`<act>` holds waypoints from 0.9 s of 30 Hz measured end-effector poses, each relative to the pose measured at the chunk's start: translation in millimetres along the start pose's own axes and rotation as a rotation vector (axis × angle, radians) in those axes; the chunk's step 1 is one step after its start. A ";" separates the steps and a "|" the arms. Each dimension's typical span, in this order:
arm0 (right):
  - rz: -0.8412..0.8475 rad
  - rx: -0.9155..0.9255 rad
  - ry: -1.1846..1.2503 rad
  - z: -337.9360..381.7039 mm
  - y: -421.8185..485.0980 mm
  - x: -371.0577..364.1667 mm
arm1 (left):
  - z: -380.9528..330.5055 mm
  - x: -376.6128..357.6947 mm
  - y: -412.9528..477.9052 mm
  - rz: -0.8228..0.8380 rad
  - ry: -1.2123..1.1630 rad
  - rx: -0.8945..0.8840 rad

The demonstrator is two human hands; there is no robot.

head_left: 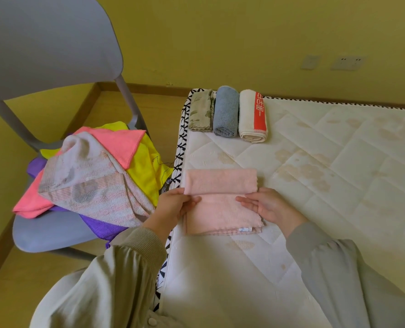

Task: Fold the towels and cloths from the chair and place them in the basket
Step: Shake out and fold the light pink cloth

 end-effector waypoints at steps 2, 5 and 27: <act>0.013 0.056 0.050 -5.8 -0.9 2.5 | 2.7 2.2 -4.9 0.037 0.022 -0.060; -0.027 0.047 0.174 -12.2 -0.9 6.4 | 4.4 6.4 -8.4 -0.020 0.081 -0.100; -0.182 0.741 -0.716 -20.4 -34.5 1.5 | 17.7 3.4 -56.9 0.192 1.035 -0.642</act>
Point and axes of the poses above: each hand's wrist, its own y-axis towards the middle knuckle, its own x-axis out of the back of the hand, z = x × y, the point moved 4 cm from there along y, towards the middle knuckle, and after that the axes turned 7 degrees about -z, right-handed, at the moved point
